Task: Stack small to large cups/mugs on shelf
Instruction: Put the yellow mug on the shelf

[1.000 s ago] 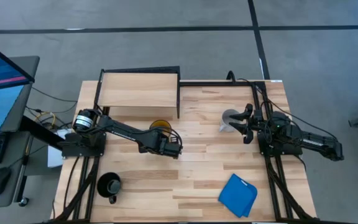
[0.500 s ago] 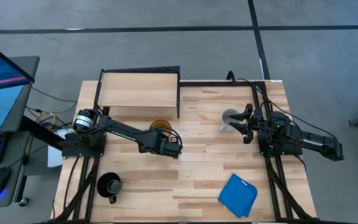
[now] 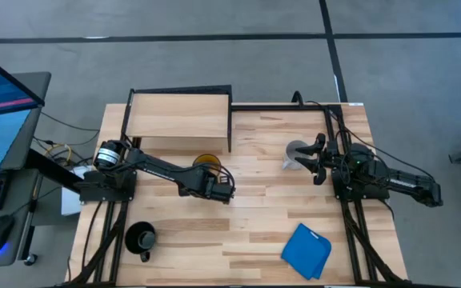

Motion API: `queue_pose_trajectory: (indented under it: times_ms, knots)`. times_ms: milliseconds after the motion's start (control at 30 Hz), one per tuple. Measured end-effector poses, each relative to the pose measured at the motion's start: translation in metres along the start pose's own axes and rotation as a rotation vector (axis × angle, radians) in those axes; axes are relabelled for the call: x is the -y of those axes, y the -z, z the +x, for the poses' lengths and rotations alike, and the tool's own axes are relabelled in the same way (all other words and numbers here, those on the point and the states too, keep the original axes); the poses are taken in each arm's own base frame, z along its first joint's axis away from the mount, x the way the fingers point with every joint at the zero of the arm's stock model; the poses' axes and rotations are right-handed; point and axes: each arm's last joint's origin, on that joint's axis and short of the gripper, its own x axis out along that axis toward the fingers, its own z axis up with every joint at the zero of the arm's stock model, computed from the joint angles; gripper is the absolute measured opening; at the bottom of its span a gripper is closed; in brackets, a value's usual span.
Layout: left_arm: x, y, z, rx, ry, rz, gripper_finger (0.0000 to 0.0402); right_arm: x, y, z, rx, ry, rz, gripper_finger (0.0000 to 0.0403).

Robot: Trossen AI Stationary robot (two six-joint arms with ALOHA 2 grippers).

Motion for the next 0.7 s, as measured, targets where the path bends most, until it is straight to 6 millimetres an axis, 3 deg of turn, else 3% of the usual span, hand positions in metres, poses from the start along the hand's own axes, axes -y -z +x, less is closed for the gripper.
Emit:
queue_pose_trajectory:
  times_ms: [567,700]
  knots:
    - [-0.0004,-0.0001,-0.0004,-0.001,-0.003,0.05,0.0084,0.0,0.0001,0.0,0.0,0.0,0.0,0.0201]
    - [0.001,-0.0025,-0.0081,-0.006,-0.026,0.059,0.0084,0.0,0.0,0.0,0.0,0.0,0.0,0.0201]
